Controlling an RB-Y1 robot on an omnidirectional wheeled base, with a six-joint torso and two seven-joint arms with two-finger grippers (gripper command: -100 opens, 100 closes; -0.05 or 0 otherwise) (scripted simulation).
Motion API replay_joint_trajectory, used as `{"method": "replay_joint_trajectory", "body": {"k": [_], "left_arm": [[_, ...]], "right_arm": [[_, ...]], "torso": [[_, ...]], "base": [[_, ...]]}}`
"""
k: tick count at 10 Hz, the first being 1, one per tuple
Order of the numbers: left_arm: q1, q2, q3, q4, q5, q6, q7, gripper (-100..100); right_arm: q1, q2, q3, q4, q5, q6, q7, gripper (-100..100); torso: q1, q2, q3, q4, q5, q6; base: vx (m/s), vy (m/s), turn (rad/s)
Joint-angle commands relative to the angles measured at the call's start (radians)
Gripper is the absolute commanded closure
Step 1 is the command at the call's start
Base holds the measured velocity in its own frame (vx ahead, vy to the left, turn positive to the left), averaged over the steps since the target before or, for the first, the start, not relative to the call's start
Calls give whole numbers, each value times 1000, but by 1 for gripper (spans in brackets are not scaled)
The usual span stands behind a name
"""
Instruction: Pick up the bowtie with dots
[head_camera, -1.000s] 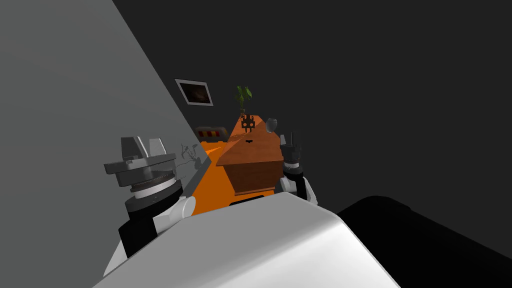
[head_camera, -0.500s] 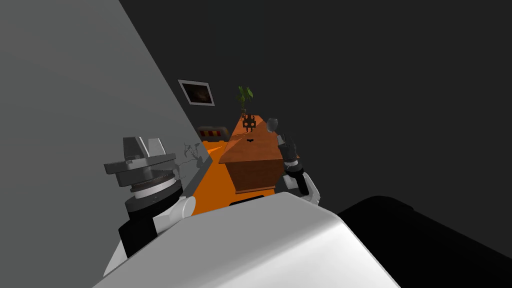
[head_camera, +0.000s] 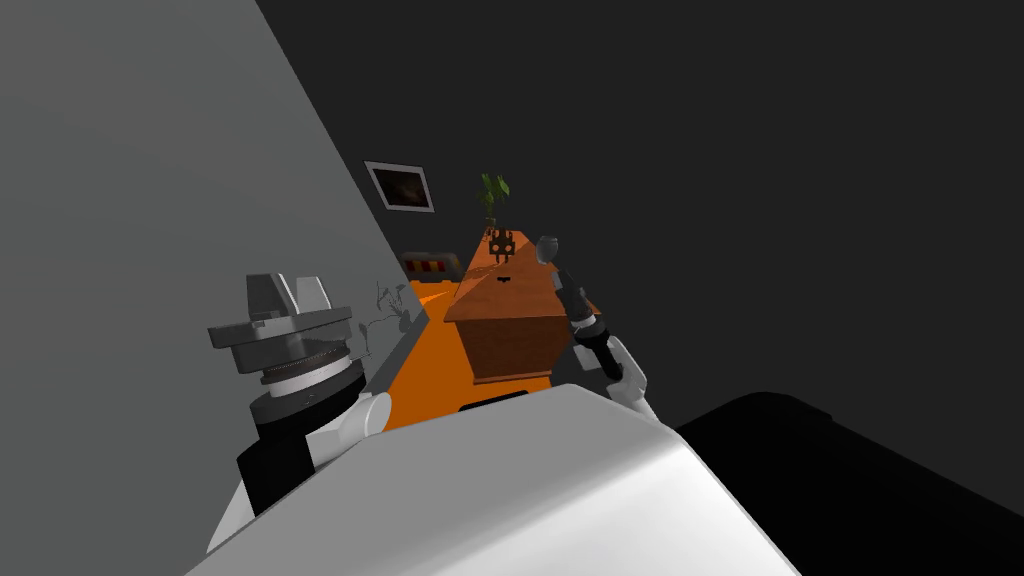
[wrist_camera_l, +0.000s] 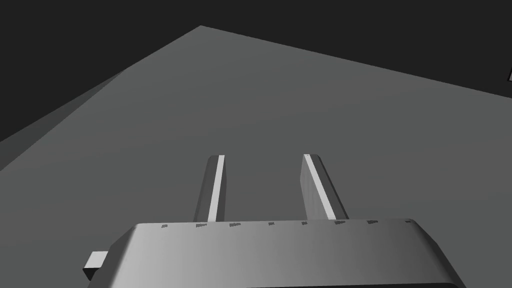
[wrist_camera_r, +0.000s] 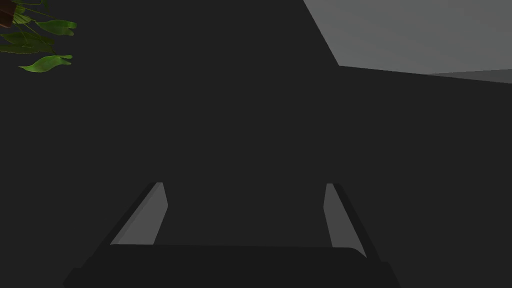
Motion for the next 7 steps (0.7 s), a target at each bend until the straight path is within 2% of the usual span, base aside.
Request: {"method": "replay_joint_trajectory", "body": {"k": [1, 2, 3, 4, 5, 6, 7], "left_arm": [[0, 0, 0, 0, 0, 0, 0, 0], [0, 0, 0, 0, 0, 0, 0, 0], [0, 0, 0, 0, 0, 0, 0, 0], [0, 0, 0, 0, 0, 0, 0, 0], [0, 0, 0, 0, 0, 0, 0, 0], [0, 0, 0, 0, 0, 0, 0, 0], [0, 0, 0, 0, 0, 0, 0, 0]], "right_arm": [[-5, -29, -4, 14, 14, -2, 0, -100], [-19, -69, -21, 40, 38, 0, -7, -100], [-19, -79, -21, 40, 38, 0, -7, -100], [-31, -119, -37, 68, 63, 1, -15, -100], [-31, -131, -37, 68, 63, 1, -15, -100], [-42, -169, -54, 98, 88, 3, -24, -100], [-42, -183, -54, 98, 88, 3, -24, -100]], "torso": [[0, 0, 0, 0, 0, 0], [0, -1, 0, 0, 0, 0], [0, -1, 0, 0, 0, 0], [0, 0, 0, 0, 0, 0], [0, 0, 0, 0, 0, 0], [0, -1, 0, 0, 0, 0], [0, -1, 0, 0, 0, 0]], "base": [[-25, 20, 30], [-30, 27, 78], [-29, 22, 39], [-37, 30, 78], [-26, 25, 40], [-26, 32, 102], [-25, 23, 41]]}}
